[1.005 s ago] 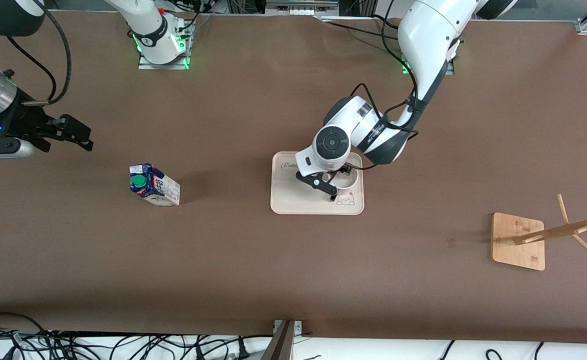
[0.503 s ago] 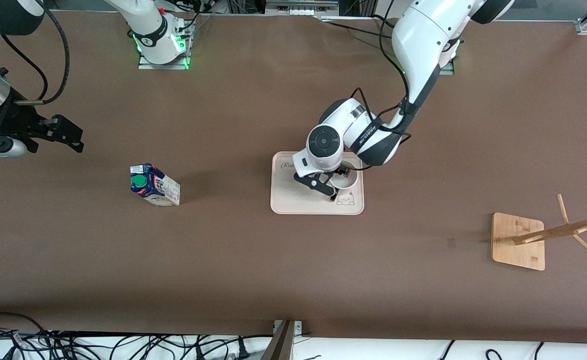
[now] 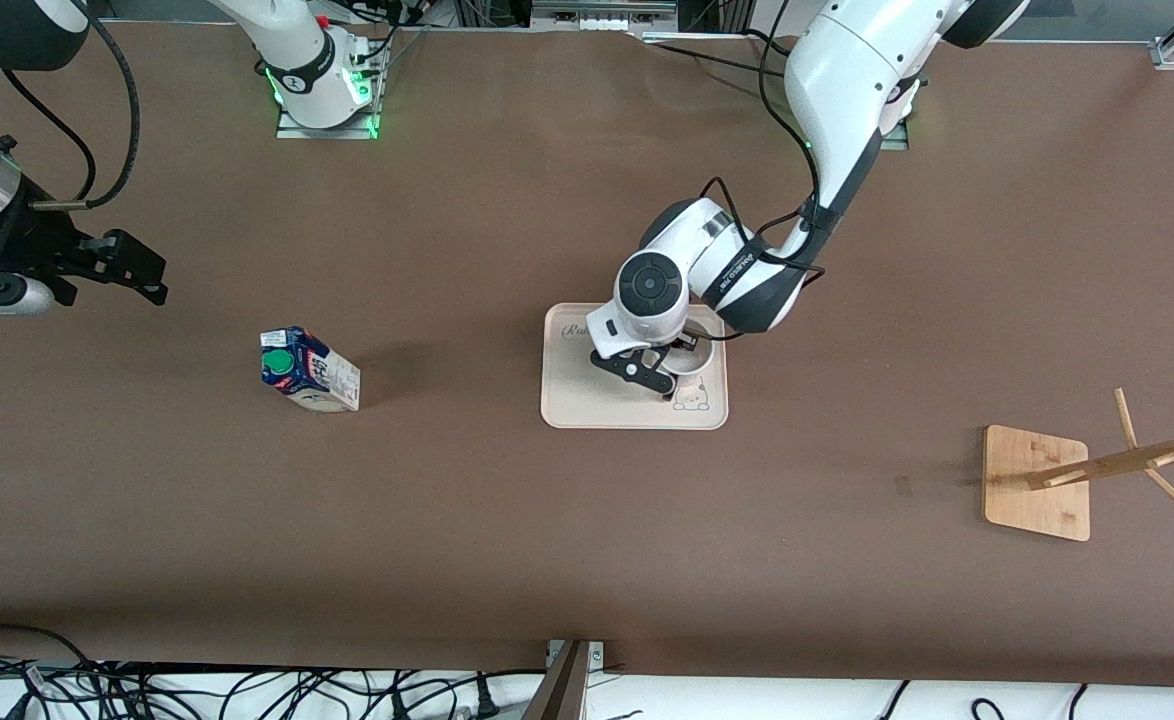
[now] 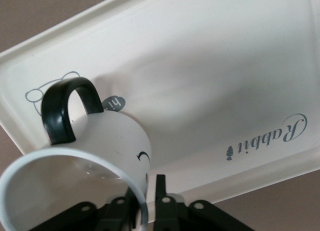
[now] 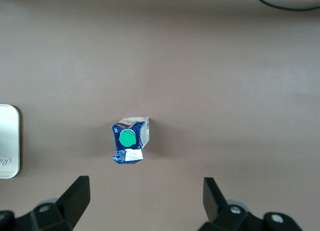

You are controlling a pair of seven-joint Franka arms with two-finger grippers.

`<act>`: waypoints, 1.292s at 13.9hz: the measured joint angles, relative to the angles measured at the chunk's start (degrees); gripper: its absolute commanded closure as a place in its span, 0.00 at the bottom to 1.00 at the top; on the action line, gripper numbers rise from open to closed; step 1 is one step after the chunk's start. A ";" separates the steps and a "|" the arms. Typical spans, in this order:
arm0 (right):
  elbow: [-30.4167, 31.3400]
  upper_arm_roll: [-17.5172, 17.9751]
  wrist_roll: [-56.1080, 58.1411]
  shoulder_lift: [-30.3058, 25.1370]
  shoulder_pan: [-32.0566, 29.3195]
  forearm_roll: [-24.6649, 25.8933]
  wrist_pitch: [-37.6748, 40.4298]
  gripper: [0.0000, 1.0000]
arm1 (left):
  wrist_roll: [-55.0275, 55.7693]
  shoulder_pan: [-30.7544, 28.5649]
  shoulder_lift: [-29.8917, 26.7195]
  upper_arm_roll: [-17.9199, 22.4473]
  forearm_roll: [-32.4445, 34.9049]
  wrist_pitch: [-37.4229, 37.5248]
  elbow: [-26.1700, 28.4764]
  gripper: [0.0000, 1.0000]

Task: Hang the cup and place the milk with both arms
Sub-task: 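Lift the white mug by its rim with the left gripper, then carry the mug with the left gripper to the wooden mug stand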

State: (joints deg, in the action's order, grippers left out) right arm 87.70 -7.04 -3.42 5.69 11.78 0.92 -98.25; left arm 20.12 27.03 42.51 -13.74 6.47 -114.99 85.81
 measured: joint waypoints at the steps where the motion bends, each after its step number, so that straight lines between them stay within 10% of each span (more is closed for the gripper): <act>1: -0.01 0.00 0.00 0.00 0.01 0.00 0.00 0.00 | 0.01 0.00 0.00 0.04 0.01 -0.04 -0.01 1.00; 12: -0.03 -0.01 0.00 0.05 0.33 0.00 0.01 0.00 | 1.05 -0.76 -7.08 0.31 0.01 11.94 -10.38 1.00; 18: -0.04 -0.03 0.00 0.07 0.32 0.00 0.02 0.00 | -4.47 -12.25 -13.49 0.90 0.12 19.79 -15.61 1.00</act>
State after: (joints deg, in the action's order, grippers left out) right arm 87.67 -7.06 -3.42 5.76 12.09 0.92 -98.22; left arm 15.65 14.77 29.03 -12.84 6.59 -95.19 70.20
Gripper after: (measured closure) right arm 0.000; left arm 0.943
